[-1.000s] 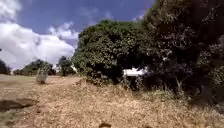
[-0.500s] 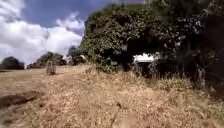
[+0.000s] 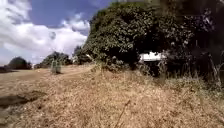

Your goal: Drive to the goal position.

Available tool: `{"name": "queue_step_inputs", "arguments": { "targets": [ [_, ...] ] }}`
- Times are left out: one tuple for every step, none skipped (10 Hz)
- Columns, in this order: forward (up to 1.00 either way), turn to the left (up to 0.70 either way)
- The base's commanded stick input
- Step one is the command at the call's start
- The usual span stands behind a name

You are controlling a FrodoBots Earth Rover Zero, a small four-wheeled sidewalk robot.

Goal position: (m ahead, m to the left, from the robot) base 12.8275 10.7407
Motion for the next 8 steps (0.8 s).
{"name": "queue_step_inputs", "arguments": {
  "targets": [
    [0.70,0.00],
    [0.70,0.00],
    [0.70,0.00],
    [0.70,0.18],
    [0.70,0.35],
    [0.70,0.35],
    [0.70,0.35],
    [0.70,0.35]
  ]
}}
